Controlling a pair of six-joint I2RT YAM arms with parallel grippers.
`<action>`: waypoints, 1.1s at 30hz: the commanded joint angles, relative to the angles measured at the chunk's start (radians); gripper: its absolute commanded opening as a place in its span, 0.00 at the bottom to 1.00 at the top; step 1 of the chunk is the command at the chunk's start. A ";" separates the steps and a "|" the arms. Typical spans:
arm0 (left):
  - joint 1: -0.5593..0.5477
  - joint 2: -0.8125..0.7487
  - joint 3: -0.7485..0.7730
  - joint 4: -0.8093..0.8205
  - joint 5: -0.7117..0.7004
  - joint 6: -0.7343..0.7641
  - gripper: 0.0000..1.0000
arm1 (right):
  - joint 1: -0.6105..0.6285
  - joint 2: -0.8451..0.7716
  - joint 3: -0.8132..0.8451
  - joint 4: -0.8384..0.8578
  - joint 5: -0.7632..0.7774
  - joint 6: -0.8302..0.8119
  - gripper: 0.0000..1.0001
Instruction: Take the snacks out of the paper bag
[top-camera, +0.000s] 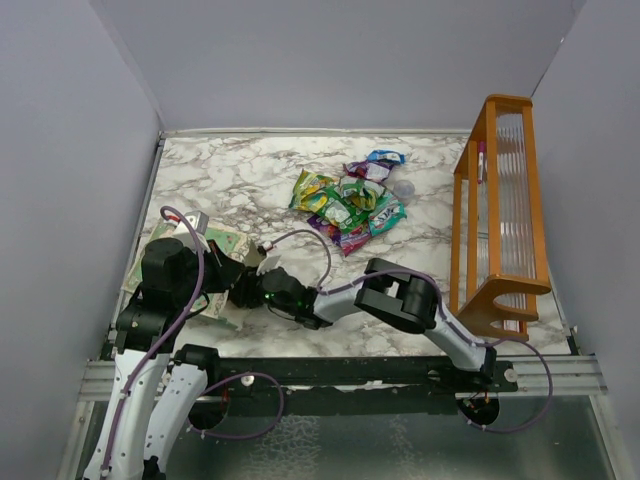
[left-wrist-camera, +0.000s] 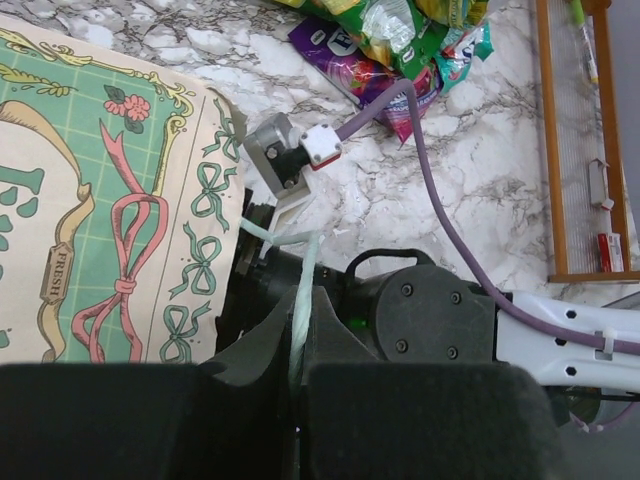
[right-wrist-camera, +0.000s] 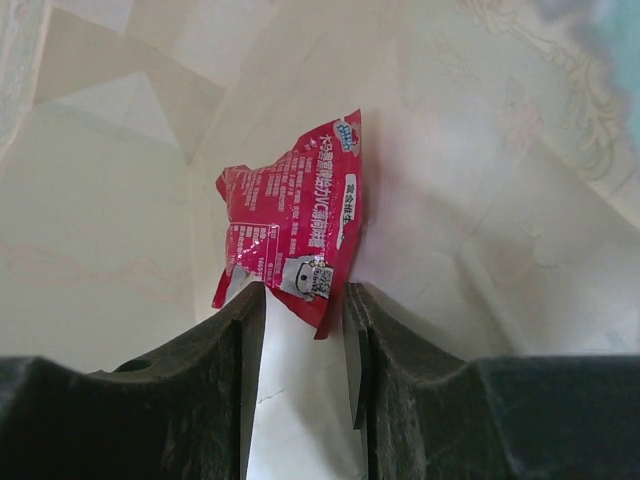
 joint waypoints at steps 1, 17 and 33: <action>0.004 -0.001 -0.014 0.024 0.031 0.008 0.00 | 0.020 0.063 0.073 -0.096 0.112 -0.032 0.36; 0.007 -0.007 -0.012 0.010 0.004 0.002 0.00 | 0.020 -0.052 -0.056 0.003 0.106 -0.112 0.01; 0.021 -0.036 -0.006 -0.008 -0.041 -0.011 0.00 | 0.020 -0.683 -0.727 0.016 0.197 -0.445 0.01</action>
